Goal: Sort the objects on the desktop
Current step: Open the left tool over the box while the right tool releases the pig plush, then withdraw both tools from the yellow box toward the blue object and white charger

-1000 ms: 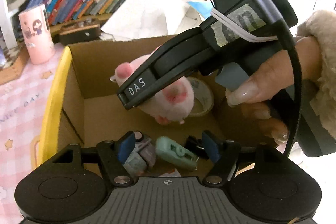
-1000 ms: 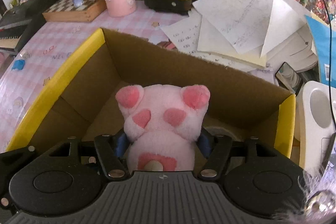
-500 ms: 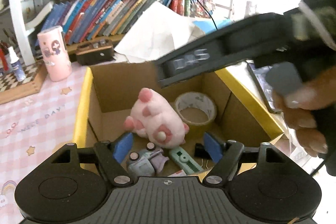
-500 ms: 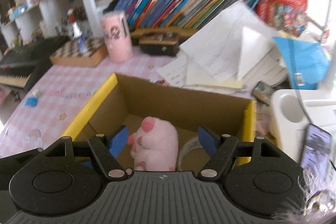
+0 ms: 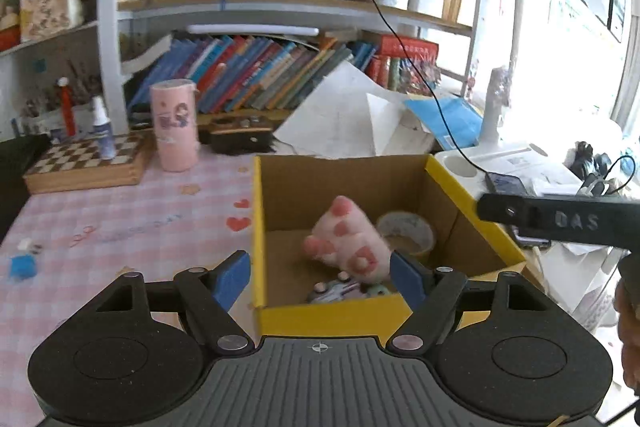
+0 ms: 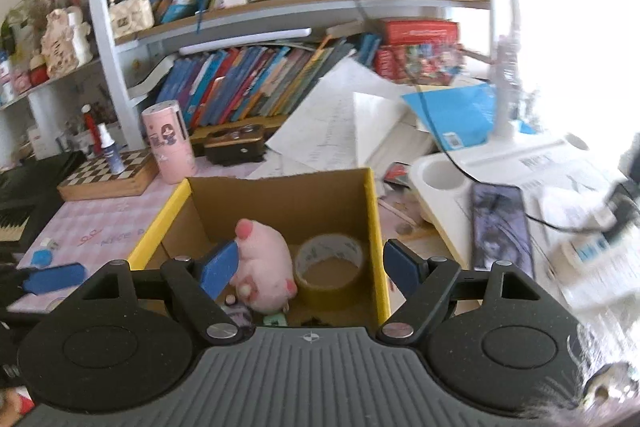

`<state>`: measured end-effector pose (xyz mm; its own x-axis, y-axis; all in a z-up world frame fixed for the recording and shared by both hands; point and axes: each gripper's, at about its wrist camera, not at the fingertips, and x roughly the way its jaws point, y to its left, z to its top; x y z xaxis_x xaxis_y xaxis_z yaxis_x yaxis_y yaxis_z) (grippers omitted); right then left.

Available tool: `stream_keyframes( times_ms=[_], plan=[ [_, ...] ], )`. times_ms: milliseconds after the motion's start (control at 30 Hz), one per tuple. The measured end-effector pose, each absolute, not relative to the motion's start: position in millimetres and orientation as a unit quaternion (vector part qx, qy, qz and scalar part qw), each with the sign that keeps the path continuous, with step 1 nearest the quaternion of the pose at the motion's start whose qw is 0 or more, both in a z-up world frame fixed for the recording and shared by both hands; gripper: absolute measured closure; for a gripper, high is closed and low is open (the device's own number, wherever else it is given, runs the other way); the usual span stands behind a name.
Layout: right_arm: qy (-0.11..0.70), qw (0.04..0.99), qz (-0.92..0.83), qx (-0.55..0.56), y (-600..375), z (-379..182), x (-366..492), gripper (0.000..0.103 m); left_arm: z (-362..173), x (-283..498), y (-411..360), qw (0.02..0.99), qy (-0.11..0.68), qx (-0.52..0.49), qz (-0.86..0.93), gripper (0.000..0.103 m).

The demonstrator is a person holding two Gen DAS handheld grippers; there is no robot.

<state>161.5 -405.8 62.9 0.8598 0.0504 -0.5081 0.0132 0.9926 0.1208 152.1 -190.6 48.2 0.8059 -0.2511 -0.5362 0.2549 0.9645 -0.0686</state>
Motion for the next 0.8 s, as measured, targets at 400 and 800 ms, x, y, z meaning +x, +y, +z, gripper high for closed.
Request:
stream_keyframes(
  times_ms=[400,800],
  plan=[
    [0.284,0.956,-0.051,0.055,-350.7,32.7,87.2,0.025,27.6,96.3,-126.7,0.949,0.301,0.017,-0.089,0.023],
    [0.331,0.942,-0.034,0.047,-280.4,12.5,46.2,0.025,12.8,54.0,-71.7,0.939,0.335,0.022,-0.068,0.023]
  ],
)
